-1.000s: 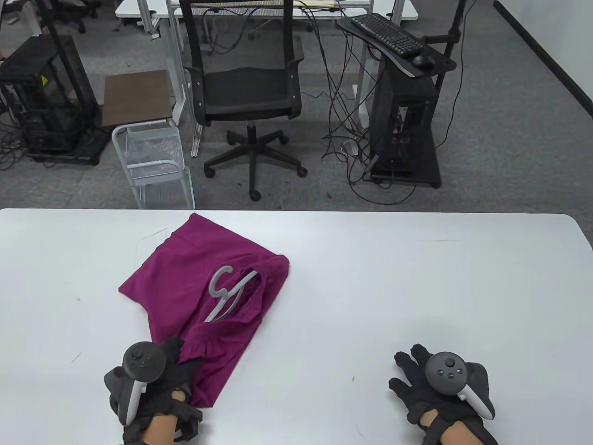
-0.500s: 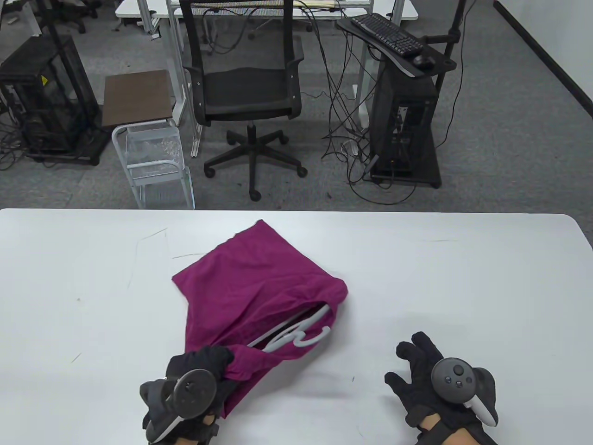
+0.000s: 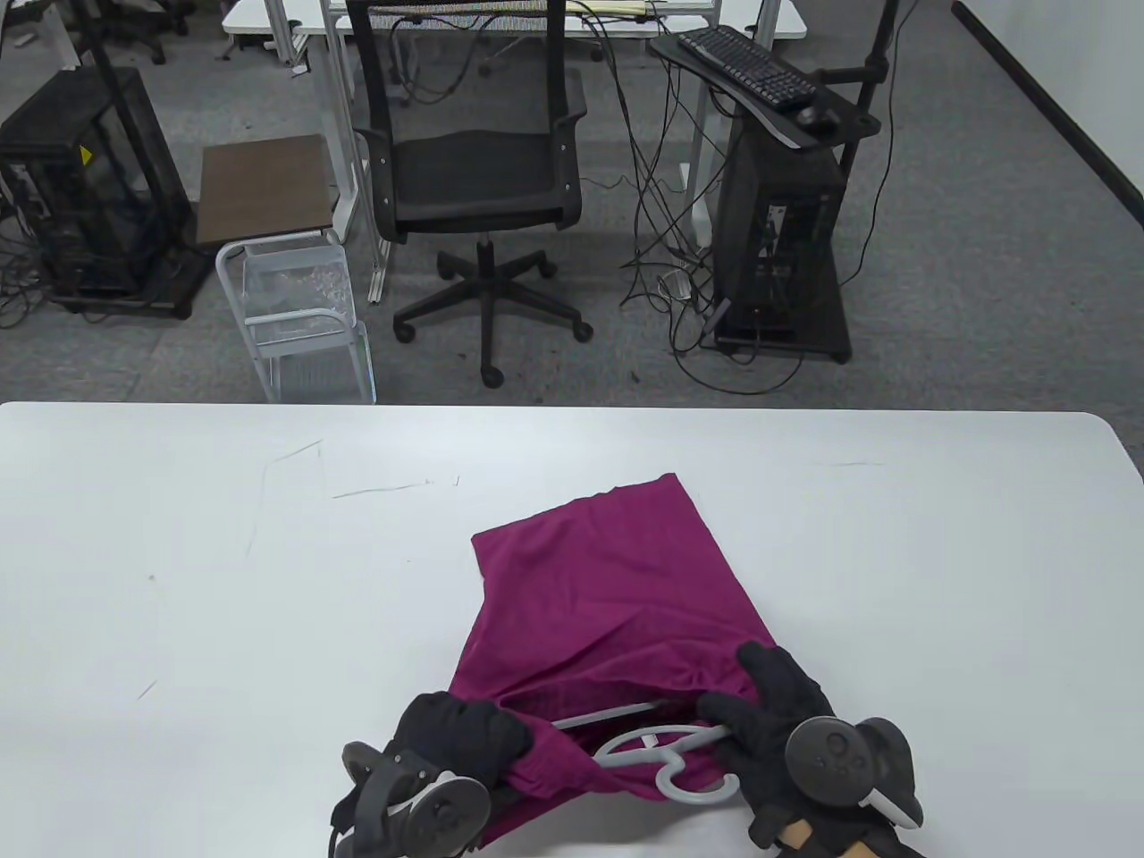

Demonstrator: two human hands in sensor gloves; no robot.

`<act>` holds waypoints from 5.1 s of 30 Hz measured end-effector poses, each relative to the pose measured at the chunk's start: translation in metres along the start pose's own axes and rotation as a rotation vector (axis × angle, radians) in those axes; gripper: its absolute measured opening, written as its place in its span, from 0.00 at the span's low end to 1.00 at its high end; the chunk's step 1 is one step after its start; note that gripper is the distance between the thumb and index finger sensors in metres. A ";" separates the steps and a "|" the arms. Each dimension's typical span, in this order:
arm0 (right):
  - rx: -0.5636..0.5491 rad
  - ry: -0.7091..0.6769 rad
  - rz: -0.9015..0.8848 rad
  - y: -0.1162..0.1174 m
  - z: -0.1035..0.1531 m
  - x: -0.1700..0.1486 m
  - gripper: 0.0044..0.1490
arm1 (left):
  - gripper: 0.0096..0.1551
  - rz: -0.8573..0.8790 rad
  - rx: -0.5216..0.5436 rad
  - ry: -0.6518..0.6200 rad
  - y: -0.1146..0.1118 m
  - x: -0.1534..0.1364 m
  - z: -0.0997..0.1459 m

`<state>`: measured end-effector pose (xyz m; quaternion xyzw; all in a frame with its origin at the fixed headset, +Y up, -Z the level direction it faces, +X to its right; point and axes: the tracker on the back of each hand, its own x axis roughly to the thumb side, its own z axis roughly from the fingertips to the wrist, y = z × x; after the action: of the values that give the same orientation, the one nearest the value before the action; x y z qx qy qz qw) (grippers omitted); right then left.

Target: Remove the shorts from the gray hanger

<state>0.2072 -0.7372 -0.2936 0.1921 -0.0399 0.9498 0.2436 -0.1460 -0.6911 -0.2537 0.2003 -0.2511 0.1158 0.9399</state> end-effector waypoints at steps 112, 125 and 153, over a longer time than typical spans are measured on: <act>-0.395 0.150 -0.456 -0.036 0.016 -0.039 0.30 | 0.36 0.434 -0.660 0.777 -0.071 -0.134 0.028; -0.411 0.241 -0.516 -0.040 0.020 -0.045 0.44 | 0.45 0.779 -0.118 0.647 0.002 -0.138 0.035; 0.159 0.656 -0.274 0.026 0.000 -0.065 0.52 | 0.44 0.870 -0.067 0.708 0.005 -0.144 0.043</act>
<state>0.2468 -0.7889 -0.3181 -0.1009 0.1404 0.9196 0.3529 -0.2875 -0.7224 -0.2928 -0.0030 0.0165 0.5450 0.8383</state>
